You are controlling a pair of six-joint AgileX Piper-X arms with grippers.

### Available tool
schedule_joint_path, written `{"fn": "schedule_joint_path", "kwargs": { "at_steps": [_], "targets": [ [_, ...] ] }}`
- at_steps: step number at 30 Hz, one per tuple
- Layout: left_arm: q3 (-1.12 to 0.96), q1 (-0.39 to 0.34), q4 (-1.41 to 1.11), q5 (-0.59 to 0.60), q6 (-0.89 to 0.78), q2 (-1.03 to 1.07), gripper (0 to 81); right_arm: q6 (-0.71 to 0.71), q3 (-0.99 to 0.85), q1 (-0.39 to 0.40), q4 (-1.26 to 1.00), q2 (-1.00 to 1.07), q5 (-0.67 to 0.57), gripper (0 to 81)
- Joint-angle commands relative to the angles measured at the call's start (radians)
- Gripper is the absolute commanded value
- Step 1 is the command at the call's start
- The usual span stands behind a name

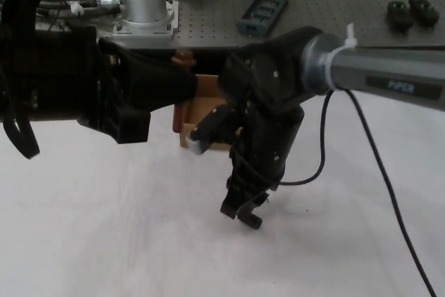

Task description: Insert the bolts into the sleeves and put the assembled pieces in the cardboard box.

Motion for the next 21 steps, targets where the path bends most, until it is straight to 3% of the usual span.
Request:
{"fn": "schedule_joint_path", "kwargs": {
  "at_steps": [1,17,21],
  "targets": [
    [-0.004,0.0,-0.021,0.003,0.004,-0.011,0.6,-0.008,-0.011,0.005,0.011,-0.004,-0.002,28.6],
    [-0.004,0.0,-0.021,0.004,0.004,-0.011,0.6,0.005,-0.011,0.012,0.006,0.046,0.002,27.9],
    [-0.004,0.0,-0.021,0.004,0.004,-0.011,0.6,0.019,-0.011,0.012,0.01,0.046,0.002,12.9]
  ]
}}
